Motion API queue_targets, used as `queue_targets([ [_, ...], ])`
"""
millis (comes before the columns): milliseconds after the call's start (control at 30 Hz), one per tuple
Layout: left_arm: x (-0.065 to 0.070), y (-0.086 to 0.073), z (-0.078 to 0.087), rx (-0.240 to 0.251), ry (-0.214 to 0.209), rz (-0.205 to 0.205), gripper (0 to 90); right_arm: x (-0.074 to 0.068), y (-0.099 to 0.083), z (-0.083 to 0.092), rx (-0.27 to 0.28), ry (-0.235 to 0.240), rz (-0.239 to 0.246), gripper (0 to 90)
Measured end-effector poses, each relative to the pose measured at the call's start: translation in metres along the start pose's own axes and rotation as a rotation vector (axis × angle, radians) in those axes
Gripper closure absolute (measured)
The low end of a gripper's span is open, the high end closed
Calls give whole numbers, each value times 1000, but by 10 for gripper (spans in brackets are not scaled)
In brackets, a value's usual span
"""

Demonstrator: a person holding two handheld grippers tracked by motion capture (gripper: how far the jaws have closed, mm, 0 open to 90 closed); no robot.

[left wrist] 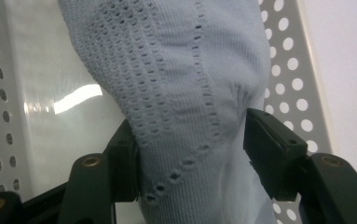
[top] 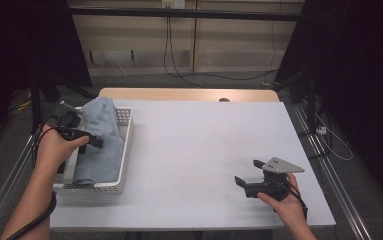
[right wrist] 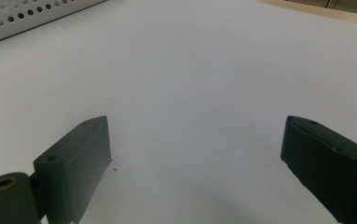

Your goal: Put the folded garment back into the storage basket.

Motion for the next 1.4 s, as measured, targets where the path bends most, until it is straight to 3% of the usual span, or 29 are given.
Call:
queue_targets([
  [367,-8,2,5,15,34,2,368,0,0,0,0,0,-4,75],
  [533,-15,5,12,42,51,1,353,0,0,0,1,0,0,75],
  [867,-15,12,15,94,57,-8,353,-1,0,-1,0,1,1,75],
  [967,-15,15,12,106,70,-23,374,0,0,-1,-1,1,0,75],
  [1167,-17,26,8,164,91,-15,427,0,-1,-2,-4,2,1,75],
  [1400,-19,37,1,210,122,-17,614,0,-1,-2,-5,2,2,75],
])
Point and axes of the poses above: each handheld gripper's, and its own axes: z roughly backward along the jaws, y roughly out of its top, x roughly to its right, the point moved 10 cm from there along -z, roughly forward along the jaws, and after that the axes turned 11 degrees about y, right-handed, at the moved point
